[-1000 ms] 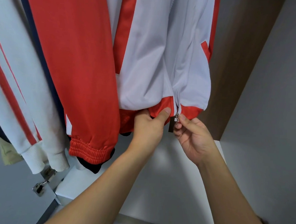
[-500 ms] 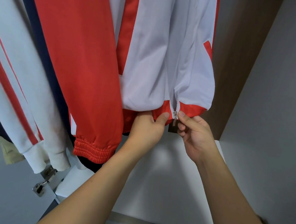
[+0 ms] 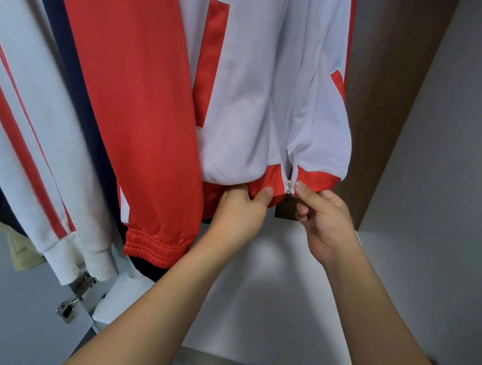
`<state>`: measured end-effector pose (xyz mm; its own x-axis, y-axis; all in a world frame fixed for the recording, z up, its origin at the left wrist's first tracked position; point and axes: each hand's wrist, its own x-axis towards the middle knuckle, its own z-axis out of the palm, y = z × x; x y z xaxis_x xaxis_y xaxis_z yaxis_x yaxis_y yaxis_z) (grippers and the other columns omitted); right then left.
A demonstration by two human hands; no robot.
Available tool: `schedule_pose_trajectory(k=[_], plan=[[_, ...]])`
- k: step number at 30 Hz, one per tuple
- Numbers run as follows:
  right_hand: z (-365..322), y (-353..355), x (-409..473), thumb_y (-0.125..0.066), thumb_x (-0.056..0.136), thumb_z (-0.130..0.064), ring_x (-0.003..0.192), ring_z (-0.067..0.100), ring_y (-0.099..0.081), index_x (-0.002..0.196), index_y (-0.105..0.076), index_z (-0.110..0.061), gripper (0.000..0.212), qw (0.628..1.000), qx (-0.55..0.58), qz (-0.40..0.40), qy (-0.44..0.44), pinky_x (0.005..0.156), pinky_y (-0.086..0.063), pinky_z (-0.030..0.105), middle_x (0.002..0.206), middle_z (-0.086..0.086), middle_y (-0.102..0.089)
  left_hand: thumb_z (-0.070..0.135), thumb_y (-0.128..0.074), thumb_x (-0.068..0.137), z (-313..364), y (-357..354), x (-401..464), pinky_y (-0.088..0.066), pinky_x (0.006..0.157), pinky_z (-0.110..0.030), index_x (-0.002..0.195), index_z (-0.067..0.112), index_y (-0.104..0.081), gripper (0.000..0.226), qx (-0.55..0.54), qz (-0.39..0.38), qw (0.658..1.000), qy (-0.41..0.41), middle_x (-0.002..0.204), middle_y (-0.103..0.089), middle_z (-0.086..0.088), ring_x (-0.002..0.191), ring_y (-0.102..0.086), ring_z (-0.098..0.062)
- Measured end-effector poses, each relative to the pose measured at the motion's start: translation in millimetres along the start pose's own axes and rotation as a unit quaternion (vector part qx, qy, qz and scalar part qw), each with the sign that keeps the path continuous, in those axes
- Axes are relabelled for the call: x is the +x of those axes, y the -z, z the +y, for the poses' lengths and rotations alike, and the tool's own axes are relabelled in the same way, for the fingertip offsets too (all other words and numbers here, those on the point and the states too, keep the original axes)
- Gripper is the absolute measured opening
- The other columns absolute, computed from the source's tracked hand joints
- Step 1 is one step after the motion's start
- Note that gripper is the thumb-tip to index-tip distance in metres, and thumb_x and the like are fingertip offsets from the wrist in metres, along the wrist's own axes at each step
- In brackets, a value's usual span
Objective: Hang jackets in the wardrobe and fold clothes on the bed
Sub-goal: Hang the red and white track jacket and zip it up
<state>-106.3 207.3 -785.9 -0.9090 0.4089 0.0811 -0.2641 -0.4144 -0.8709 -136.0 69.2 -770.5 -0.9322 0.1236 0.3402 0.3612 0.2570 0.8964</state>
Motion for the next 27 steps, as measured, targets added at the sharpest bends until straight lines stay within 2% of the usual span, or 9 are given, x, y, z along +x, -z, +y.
schedule_pose_trajectory(k=[2, 3, 6, 9, 15, 18, 20, 24, 27], plan=[[-2, 1, 0, -0.076, 0.076, -0.017, 0.05, 0.007, -0.043, 0.086, -0.061, -0.008, 0.02, 1.0, 0.003, -0.002, 0.0, 0.052, -0.035, 0.019, 0.071, 0.001, -0.062, 0.018, -0.066, 0.092, 2, -1, 1, -0.041, 0.057, -0.015, 0.081, 0.011, -0.063, 0.012, -0.06, -0.022, 0.998, 0.012, 0.072, -0.067, 0.016, 0.082, -0.063, -0.003], [-2, 1, 0, -0.075, 0.077, -0.016, 0.05, 0.007, -0.043, 0.088, -0.06, -0.007, 0.02, 1.0, 0.003, -0.002, 0.0, 0.052, -0.035, 0.019, 0.072, 0.003, -0.06, 0.016, -0.066, 0.091, 3, -3, 1, -0.045, 0.063, -0.018, 0.094, 0.004, -0.068, 0.012, -0.091, -0.028, 0.995, 0.024, 0.086, -0.069, 0.009, 0.09, -0.06, -0.002], [0, 0, 0, -0.074, 0.078, -0.013, 0.049, 0.006, -0.04, 0.08, -0.061, -0.01, 0.014, 1.0, 0.006, 0.0, 0.003, 0.052, -0.034, 0.019, 0.074, 0.003, -0.059, 0.009, -0.065, 0.091, 4, -6, 2, -0.049, 0.086, -0.018, 0.114, 0.004, -0.069, 0.024, -0.142, -0.02, 0.989, 0.042, 0.106, -0.071, -0.011, 0.1, -0.067, -0.011], [1, 1, 1, -0.074, 0.08, -0.012, 0.048, 0.007, -0.037, 0.075, -0.06, -0.012, 0.015, 1.0, 0.001, 0.007, 0.011, 0.055, -0.032, 0.021, 0.074, 0.005, -0.055, 0.009, -0.065, 0.091, 1, -9, 2, -0.047, 0.096, -0.025, 0.117, 0.007, -0.068, 0.027, -0.125, -0.016, 0.991, 0.034, 0.112, -0.071, 0.0, 0.106, -0.065, -0.013], [4, 1, -2, -0.073, 0.083, -0.015, 0.05, 0.008, -0.034, 0.08, -0.062, -0.009, 0.013, 1.0, -0.018, 0.012, 0.016, 0.058, -0.03, 0.023, 0.082, 0.011, -0.053, 0.025, -0.062, 0.092, 1, -7, 0, -0.04, 0.071, -0.023, 0.098, 0.005, -0.069, 0.022, 0.033, -0.026, 0.997, 0.058, 0.081, -0.067, -0.003, 0.081, -0.06, -0.021], [3, 3, -2, -0.072, 0.084, -0.015, 0.052, 0.007, -0.034, 0.08, -0.063, -0.006, 0.014, 1.0, -0.019, 0.02, 0.015, 0.058, -0.03, 0.021, 0.08, 0.01, -0.057, 0.03, -0.058, 0.092, 11, 10, -2, -0.039, 0.053, -0.024, 0.078, 0.002, -0.069, 0.033, 0.251, -0.198, 0.944, 0.081, 0.053, -0.056, -0.012, 0.054, -0.055, -0.028], [2, 6, 0, -0.07, 0.086, -0.013, 0.049, 0.004, -0.043, 0.075, -0.063, -0.007, 0.015, 0.999, -0.022, 0.014, 0.022, 0.053, -0.036, 0.015, 0.07, 0.002, -0.063, 0.03, -0.057, 0.092, 21, 19, -6, -0.04, 0.044, -0.019, 0.073, 0.005, -0.068, 0.033, 0.307, -0.277, 0.907, 0.082, 0.046, -0.055, -0.007, 0.038, -0.051, -0.022], [-1, 9, 0, -0.076, 0.076, -0.022, 0.051, 0.005, -0.04, 0.065, -0.06, -0.017, 0.02, 0.999, -0.035, -0.007, 0.02, 0.052, -0.036, 0.017, 0.058, -0.006, -0.054, 0.032, -0.065, 0.088, 33, 26, -2, -0.035, 0.04, -0.016, 0.061, 0.013, -0.056, 0.034, 0.258, -0.225, 0.94, -0.008, 0.047, -0.055, 0.004, 0.036, -0.047, -0.008], [-2, 9, -1, -0.077, 0.066, -0.03, 0.05, 0.006, -0.041, 0.07, -0.06, -0.014, 0.024, 0.999, -0.032, -0.019, 0.009, 0.049, -0.038, 0.017, 0.058, -0.004, -0.052, 0.027, -0.073, 0.083, 31, 20, -2, -0.039, 0.053, -0.018, 0.074, 0.018, -0.062, 0.016, 0.22, -0.145, 0.96, -0.094, 0.058, -0.058, 0.009, 0.05, -0.05, -0.001]])
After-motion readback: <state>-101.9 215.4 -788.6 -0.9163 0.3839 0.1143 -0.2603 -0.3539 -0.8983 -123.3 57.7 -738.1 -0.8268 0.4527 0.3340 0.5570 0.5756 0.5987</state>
